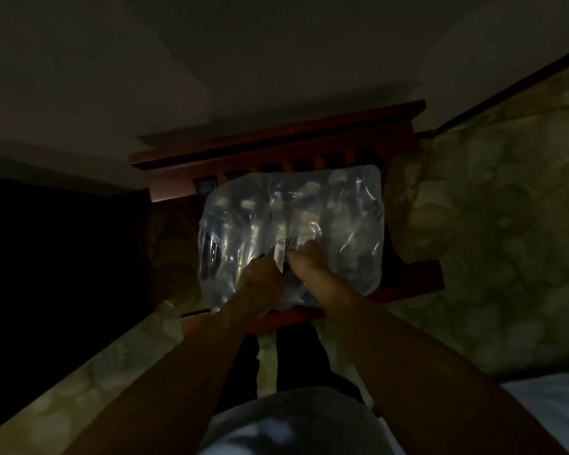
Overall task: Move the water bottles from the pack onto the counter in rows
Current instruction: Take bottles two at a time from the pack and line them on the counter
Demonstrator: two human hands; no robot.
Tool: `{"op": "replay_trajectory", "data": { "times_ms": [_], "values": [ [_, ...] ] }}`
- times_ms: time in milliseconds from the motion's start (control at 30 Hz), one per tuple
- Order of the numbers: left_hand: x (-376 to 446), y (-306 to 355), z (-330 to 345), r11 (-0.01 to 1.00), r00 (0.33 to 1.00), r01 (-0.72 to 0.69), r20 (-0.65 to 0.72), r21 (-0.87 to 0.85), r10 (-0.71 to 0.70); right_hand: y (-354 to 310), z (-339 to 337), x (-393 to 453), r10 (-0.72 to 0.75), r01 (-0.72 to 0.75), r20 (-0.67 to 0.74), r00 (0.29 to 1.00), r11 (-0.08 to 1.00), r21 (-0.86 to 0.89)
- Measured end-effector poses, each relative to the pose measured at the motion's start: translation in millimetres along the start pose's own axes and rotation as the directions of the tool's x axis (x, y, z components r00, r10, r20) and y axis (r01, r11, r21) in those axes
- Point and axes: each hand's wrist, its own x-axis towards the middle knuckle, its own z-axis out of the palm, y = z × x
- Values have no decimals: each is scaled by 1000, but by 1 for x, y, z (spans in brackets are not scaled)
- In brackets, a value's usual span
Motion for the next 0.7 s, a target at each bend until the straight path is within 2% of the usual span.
{"op": "replay_trajectory", "data": {
  "times_ms": [133, 300, 500, 700],
  "values": [
    [19, -7, 11, 998, 997, 70, -15, 0, -70, -12, -7, 9, 112, -113, 21, 993, 990, 86],
    [29, -10, 16, 997, 996, 77, -48, 15, -76, -19, -8, 7, 149, -150, 118, 982, 989, -2],
    [37, -6, 23, 983, 993, 84, -93, 166, -70, -13, -9, 5, 103, -101, 183, 978, 995, -22],
    [40, -8, 27, 983, 989, 86, -130, 164, -65, -10, 1, 12, 117, -137, 191, 975, 987, 90]
  ]
}}
